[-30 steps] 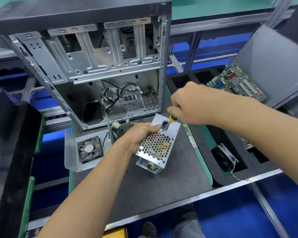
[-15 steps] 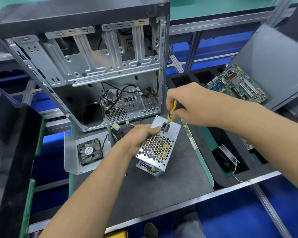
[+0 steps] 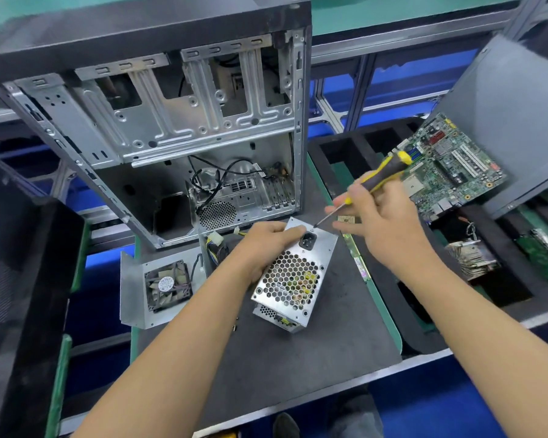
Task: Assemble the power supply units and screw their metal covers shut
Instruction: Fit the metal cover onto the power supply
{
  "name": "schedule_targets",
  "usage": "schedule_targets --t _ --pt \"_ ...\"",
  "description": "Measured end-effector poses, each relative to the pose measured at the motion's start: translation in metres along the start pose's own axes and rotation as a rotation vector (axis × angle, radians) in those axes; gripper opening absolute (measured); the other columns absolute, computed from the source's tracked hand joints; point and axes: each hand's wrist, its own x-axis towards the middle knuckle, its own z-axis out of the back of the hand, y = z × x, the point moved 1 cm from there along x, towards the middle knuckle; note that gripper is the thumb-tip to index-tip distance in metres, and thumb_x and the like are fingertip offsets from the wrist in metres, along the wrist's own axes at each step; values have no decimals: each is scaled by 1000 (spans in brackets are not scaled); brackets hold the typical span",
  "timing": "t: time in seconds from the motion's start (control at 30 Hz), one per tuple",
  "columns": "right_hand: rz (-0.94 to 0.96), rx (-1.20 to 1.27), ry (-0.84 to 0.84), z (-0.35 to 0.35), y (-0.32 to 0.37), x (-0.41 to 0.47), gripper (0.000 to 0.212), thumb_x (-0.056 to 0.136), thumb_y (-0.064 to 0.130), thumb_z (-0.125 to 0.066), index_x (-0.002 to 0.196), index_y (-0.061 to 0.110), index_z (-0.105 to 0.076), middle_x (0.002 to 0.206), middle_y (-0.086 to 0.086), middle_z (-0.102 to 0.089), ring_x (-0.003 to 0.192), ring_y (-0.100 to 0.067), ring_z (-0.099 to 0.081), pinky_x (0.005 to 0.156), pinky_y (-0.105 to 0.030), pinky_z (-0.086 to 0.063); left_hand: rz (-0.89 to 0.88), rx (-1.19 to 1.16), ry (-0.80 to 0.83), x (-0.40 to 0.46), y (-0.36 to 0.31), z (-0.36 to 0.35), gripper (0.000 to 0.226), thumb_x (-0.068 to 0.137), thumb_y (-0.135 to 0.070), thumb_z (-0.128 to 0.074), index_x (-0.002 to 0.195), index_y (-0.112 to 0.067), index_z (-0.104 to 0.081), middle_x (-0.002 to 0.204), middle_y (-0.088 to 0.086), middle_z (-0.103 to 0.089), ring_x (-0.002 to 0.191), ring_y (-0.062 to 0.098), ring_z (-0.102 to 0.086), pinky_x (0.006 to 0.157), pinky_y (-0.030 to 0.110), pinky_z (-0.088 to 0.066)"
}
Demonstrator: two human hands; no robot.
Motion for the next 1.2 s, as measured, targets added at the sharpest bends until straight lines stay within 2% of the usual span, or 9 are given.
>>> schedule_targets --t 0.17,0.4,0.57,0.7,0.87,0.93,1.0,1.1,1.2 --pt "-130 263 -175 1 -25 2 12 107 26 -39 100 17 -39 100 -15 -67 92 -31 -74 75 -43 -62 -6 27 -72 7 -9 -14 16 88 -21 -75 96 -7 -74 85 20 -75 75 31 -71 77 45 -56" --pt "-142 305 -209 -3 -43 2 15 108 30 -38 102 16 -38 103 -17 -64 93 -30 -74 75 -41 -62 -46 59 -129 8 -16 -13 10 79 -10 -81 87 -11 -74 75 11 -76 63 22 -72 57 29 -59" --pt "-162 303 -194 -3 -42 2 15 108 28 -37 101 15 -38 102 -16 -66 92 -30 -74 77 -44 -61 -67 144 -171 5 -22 -15 18 75 -12 -83 62 -23 -77 73 11 -73 67 24 -59 67 37 -49" --pt "-153 260 -175 -5 -40 2 13 108 26 -37 99 16 -39 99 -12 -67 90 -28 -74 79 -46 -61 -83 189 -180 4 -24 -14 17 76 -15 -83 61 -21 -76 64 2 -69 66 18 -53 57 28 -43" --pt "-124 194 -151 -7 -37 2 7 106 23 -42 101 19 -42 90 -1 -71 88 -25 -75 80 -48 -61 -89 181 -179 4 -24 -14 21 77 -10 -82 59 -19 -76 67 2 -73 58 8 -61 56 18 -51" --pt "-102 152 -122 -6 -34 3 5 104 20 -47 100 22 -45 87 5 -71 88 -24 -75 81 -51 -60 -92 168 -177 4 -24 -15 24 78 -7 -80 58 -20 -76 69 4 -74 62 10 -62 61 20 -53" --pt "-70 116 -97 -6 -31 5 8 101 17 -55 98 22 -50 86 14 -69 88 -23 -75 84 -52 -59 -87 152 -179 3 -24 -16 26 78 -6 -80 58 -23 -77 72 9 -74 68 15 -63 70 29 -54" --pt "41 -48 -69 -2 -24 7 11 93 19 -66 93 27 -58 89 13 -69 89 -16 -72 85 -40 -55 -70 131 -186 3 -23 -15 29 78 -4 -79 56 -24 -76 70 10 -73 69 22 -63 69 34 -53" --pt "126 -232 -42 -1 -15 9 21 86 17 -74 88 31 -59 88 16 -68 82 -7 -69 78 -27 -51 -55 102 -182 3 -23 -16 24 78 -4 -79 59 -19 -76 71 13 -73 62 20 -62 60 28 -51"
